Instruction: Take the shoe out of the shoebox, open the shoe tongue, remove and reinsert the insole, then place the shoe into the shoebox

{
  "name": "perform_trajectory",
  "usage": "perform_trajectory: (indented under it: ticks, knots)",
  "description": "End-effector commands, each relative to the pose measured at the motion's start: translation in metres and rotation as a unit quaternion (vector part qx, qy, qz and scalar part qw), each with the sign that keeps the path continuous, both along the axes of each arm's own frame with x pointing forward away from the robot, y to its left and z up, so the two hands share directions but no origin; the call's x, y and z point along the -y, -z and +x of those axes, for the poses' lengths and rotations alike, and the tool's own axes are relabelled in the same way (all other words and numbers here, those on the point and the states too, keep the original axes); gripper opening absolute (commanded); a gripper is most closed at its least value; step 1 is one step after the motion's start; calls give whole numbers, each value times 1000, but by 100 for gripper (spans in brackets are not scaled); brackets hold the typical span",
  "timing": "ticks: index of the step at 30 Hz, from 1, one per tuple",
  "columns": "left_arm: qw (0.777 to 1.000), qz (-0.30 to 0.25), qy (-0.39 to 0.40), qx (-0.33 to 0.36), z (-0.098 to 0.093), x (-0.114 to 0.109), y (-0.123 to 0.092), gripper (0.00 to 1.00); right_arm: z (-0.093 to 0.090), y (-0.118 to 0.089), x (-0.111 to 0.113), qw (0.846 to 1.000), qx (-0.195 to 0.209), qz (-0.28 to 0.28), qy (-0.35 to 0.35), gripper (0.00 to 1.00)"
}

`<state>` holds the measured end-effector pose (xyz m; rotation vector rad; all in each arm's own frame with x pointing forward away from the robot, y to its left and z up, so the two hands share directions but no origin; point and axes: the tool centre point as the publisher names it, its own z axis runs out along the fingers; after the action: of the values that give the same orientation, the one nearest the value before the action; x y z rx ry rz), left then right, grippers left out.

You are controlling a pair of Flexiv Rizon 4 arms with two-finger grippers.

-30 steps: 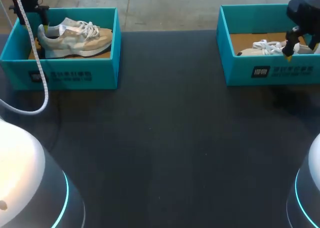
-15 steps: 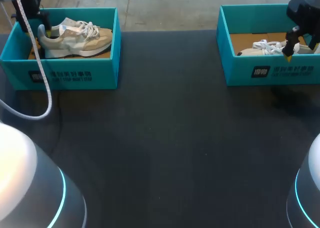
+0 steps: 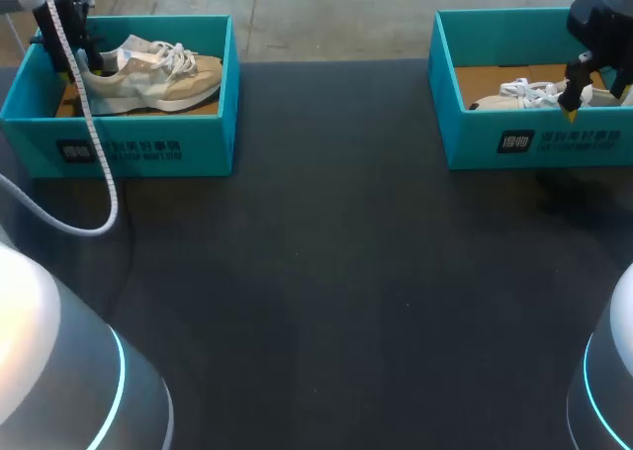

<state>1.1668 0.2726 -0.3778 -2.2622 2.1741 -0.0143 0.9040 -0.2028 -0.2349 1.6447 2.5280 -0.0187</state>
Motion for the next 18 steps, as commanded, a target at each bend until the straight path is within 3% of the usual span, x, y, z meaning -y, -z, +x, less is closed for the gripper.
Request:
perform_trajectory:
  ticks: [1, 3, 6, 18]
  knots:
    - [1000, -1, 1, -26, 14, -1, 12, 44, -1, 0, 0, 1000, 1, 0, 0, 100]
    - [1000, 0, 2, -28, 14, -1, 12, 39, -1, 0, 0, 1000, 1, 0, 0, 100]
    - [999, 2, 6, -31, 12, -3, 11, 2, -1, 0, 0, 1000, 1, 0, 0, 100]
    - [997, 21, 58, -46, 0, -7, -26, 0, -1, 0, 0, 1000, 1, 0, 0, 100]
